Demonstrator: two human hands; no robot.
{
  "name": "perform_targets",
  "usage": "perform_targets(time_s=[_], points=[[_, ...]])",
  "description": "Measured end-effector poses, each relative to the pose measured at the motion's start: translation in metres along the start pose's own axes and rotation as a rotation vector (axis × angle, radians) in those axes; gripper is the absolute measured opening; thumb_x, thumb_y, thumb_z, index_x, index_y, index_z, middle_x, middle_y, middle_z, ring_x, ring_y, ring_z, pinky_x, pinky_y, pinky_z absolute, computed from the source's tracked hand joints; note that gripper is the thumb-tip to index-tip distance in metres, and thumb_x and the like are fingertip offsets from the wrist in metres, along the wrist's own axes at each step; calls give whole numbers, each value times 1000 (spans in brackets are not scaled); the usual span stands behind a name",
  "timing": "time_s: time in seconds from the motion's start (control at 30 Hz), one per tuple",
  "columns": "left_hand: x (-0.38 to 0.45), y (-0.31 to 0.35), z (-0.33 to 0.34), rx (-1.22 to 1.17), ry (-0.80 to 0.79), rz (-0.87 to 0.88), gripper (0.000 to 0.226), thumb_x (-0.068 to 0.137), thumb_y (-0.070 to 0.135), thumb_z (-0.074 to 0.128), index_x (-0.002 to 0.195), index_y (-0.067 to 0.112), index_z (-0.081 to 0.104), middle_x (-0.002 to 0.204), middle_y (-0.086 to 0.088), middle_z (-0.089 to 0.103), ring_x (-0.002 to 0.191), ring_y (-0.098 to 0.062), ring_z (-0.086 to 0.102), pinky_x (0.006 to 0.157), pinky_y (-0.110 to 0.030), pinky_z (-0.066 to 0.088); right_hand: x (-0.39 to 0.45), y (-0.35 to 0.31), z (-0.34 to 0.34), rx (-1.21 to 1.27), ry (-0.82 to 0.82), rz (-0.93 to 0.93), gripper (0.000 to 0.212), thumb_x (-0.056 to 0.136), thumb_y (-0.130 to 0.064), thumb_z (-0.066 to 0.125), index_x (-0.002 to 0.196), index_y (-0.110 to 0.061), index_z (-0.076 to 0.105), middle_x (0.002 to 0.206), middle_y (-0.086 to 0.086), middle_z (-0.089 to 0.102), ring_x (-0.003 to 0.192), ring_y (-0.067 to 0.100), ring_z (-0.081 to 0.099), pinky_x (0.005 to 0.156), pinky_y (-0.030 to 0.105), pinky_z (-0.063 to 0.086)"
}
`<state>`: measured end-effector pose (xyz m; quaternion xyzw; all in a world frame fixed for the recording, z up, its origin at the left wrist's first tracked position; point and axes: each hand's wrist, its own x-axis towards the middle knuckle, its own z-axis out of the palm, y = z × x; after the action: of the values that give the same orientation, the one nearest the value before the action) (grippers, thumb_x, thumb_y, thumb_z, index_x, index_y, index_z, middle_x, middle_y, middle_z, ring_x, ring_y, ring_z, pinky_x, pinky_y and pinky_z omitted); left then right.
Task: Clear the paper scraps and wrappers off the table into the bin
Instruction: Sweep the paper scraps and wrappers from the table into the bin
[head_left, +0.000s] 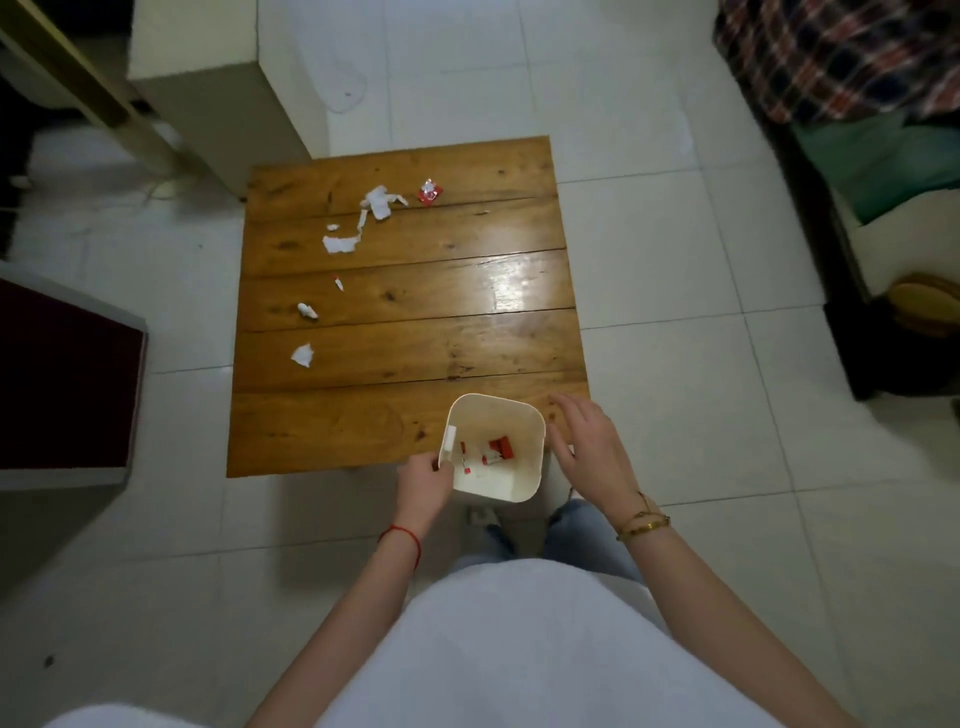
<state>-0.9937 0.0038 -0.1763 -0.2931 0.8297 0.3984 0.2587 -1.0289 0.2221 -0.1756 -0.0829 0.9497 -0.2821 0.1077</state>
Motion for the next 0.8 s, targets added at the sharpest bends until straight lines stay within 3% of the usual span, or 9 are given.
perform_targets(time_s=[0.13,0.23,0.4,0.6,0.7,0.8], points=[[0,37,8,9,-18,56,29,93,15,46,106,6,70,89,-10,69,74,-21,60,62,-25,46,0,23,-26,33,61,42,41,95,-24,49,134,-8,48,134,10,54,125,24,48,108,41,39],[2,66,21,25,-15,70,29,94,18,46,107,6,69,88,-7,67,68,-14,58,55,-23,45,4,45,-43,44,79,56,40,96,-22,49,134,-10,48,135,8,53,127,22,46,110,34,35],[5,130,68,-9,4,68,30,94,20,47,111,6,67,104,-12,71,70,-12,60,54,-16,44,21,104,-88,24,69,66,42,97,-27,47,138,-17,43,140,3,48,130,17,42,108,27,28],[-4,219,142,-112,30,18,29,93,18,47,102,3,70,84,-8,67,64,-10,56,53,-19,45,53,188,-173,-5,15,-22,43,97,-24,47,138,-12,44,140,7,49,130,19,42,111,31,30],[-6,260,175,-145,42,8,28,92,16,46,96,3,71,78,-5,63,61,-10,55,47,-19,37,66,227,-213,-18,3,-54,43,97,-24,47,138,-12,44,140,6,49,130,19,42,111,32,31],[-5,297,201,-213,35,-8,24,91,13,47,80,12,69,70,-1,61,59,-8,52,48,-18,38,81,259,-247,-26,-2,-82,42,97,-23,47,138,-12,44,140,5,49,130,19,43,111,33,33]])
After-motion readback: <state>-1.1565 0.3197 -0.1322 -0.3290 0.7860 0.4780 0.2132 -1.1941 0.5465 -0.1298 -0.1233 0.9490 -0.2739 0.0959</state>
